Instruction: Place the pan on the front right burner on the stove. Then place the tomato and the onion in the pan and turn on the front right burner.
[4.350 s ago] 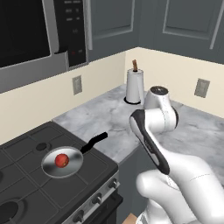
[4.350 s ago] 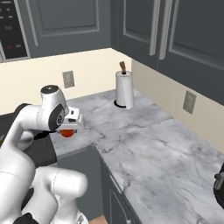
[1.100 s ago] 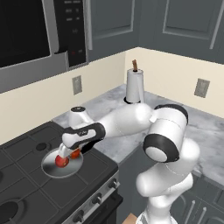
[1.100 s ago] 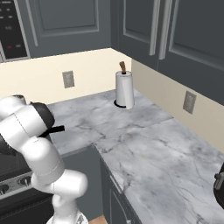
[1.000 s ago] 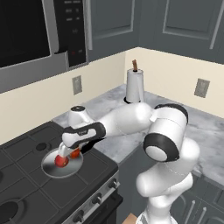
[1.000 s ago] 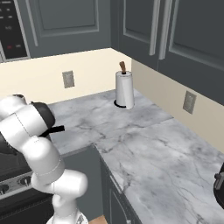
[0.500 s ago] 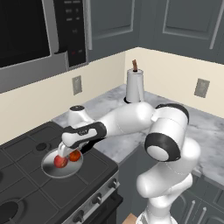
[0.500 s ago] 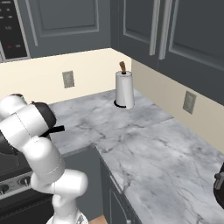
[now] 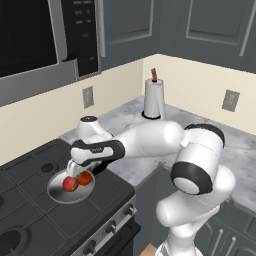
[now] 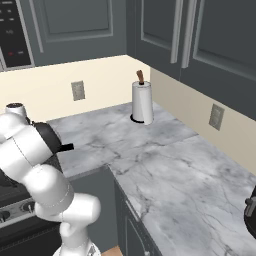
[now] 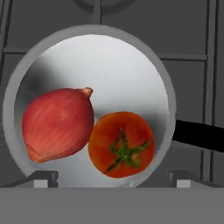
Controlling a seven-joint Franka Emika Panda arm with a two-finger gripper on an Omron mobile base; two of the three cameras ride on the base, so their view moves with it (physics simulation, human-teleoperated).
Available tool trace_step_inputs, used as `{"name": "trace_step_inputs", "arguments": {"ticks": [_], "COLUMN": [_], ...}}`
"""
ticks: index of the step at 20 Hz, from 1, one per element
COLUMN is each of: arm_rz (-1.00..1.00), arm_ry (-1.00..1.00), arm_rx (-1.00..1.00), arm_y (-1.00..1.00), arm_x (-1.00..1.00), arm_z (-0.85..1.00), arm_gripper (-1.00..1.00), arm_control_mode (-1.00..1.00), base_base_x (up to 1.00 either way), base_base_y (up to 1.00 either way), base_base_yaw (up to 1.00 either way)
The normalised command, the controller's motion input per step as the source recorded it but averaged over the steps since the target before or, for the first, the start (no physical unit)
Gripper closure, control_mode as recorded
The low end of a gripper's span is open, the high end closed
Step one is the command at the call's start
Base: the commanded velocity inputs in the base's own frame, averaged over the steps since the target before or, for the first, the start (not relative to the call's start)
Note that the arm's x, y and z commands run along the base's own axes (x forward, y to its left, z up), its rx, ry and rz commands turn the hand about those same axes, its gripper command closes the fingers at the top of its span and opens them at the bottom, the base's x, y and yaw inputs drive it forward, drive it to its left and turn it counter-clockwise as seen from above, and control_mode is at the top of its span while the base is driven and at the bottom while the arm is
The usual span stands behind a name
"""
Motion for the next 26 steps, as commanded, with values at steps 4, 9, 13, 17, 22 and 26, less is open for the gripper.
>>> {"name": "trace_step_inputs", "arguments": {"ticks": [4,9,13,17,22,26], "arm_rz": [0.00,-0.03,-0.02,-0.02,-0.02,-0.02], "arm_ry": [-0.01,0.00,0.00,0.00,0.01,0.08], "arm_rx": [0.00,0.00,0.00,0.00,0.00,0.00], "arm_y": [-0.40,-0.52,-0.57,-0.58,-0.47,-0.22], "arm_x": [0.00,-0.22,-0.65,-0.48,-0.08,0.00], "arm_z": [0.42,0.36,0.06,0.00,0.00,0.00], "arm_gripper": [-1.00,-1.00,-1.00,-1.00,-1.00,-1.00], "arm_control_mode": [-1.00,-1.00,-1.00,-1.00,-1.00,-1.00], "base_base_x": [0.00,0.00,0.00,0.00,0.00,0.00], "base_base_y": [0.00,0.00,0.00,0.00,0.00,0.00], "base_base_yaw": [0.00,0.00,0.00,0.00,0.00,0.00]}}
